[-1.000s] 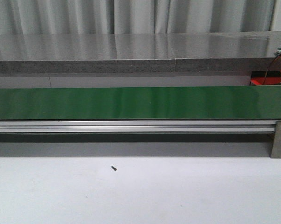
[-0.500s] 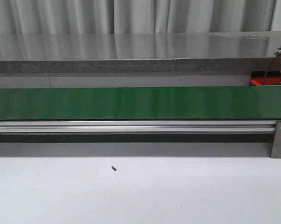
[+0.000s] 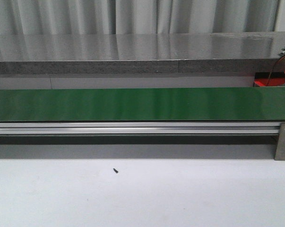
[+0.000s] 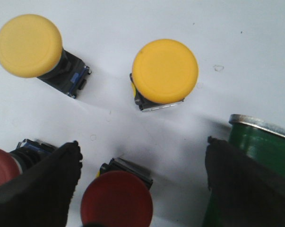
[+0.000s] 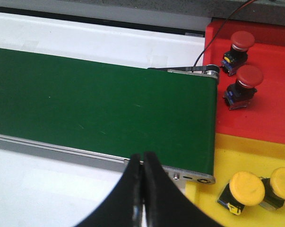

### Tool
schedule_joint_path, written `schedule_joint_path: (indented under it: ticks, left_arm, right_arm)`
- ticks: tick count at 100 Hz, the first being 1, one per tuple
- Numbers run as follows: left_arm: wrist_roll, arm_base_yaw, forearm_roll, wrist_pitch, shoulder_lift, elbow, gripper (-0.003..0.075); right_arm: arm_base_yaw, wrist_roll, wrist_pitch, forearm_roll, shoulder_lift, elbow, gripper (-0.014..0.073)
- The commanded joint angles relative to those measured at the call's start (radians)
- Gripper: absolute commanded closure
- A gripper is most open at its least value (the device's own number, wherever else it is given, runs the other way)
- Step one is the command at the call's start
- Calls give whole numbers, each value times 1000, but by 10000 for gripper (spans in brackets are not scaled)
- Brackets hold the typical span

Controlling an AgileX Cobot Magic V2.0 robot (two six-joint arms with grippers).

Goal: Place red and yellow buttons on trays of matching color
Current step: 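Grasp another red button on the table with the left gripper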

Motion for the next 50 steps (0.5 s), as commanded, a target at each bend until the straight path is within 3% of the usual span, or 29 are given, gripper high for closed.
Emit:
schedule_joint_path:
  ticks: [1, 50]
  left_arm:
    - [3, -3, -8, -54, -54, -33, 215]
    - [3, -3, 27, -54, -54, -33, 215]
  right_arm:
    - [0, -7, -75, 14, -10, -25, 662]
    - [0, -7, -79, 14, -10, -25, 662]
